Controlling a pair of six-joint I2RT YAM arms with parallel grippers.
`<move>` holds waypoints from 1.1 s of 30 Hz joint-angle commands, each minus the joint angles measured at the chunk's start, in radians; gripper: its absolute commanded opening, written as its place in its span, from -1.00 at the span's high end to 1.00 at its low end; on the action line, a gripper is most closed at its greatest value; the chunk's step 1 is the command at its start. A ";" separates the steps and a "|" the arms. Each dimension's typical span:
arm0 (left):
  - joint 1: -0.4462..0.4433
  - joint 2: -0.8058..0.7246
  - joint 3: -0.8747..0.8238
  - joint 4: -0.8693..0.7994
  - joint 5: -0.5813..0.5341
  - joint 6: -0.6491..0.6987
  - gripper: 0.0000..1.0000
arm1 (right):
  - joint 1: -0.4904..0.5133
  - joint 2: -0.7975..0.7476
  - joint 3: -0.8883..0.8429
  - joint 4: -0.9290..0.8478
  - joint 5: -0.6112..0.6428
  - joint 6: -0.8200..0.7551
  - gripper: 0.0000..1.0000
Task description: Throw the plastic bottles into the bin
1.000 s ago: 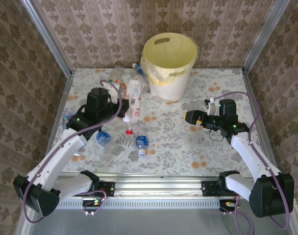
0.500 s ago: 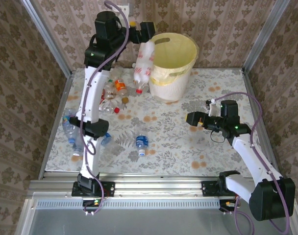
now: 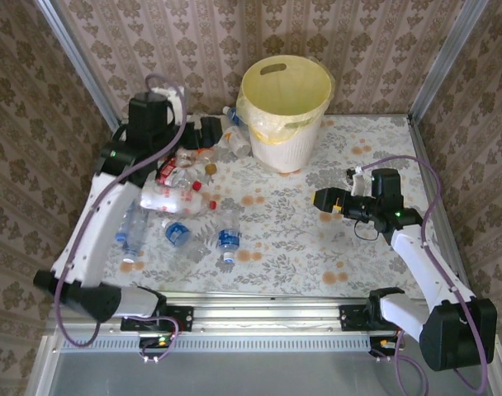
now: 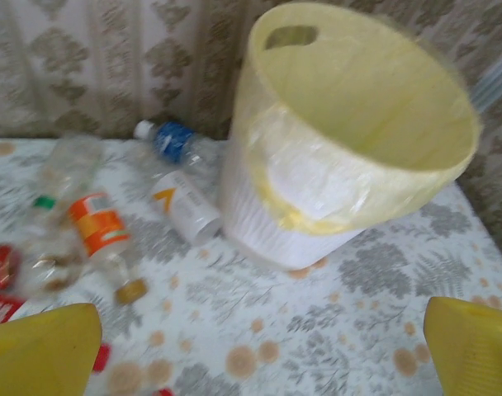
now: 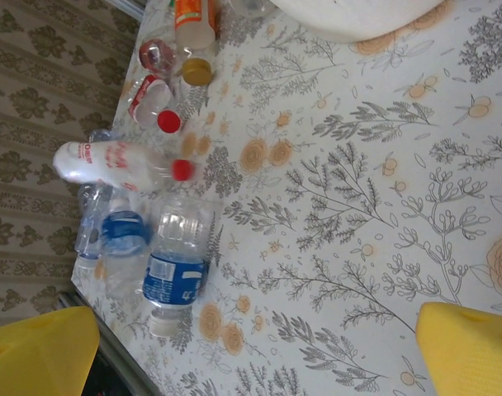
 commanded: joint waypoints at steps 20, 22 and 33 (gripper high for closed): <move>0.435 -0.142 -0.623 -0.074 -0.051 -0.096 -0.99 | 0.029 0.071 0.015 0.014 -0.052 -0.016 -1.00; 0.446 -0.118 -0.648 -0.006 -0.002 -0.117 -0.97 | 0.032 0.074 0.016 0.010 -0.053 -0.018 -1.00; 0.511 0.014 -0.778 0.265 0.135 -0.269 -0.80 | 0.035 0.079 0.011 0.003 -0.055 -0.031 -1.00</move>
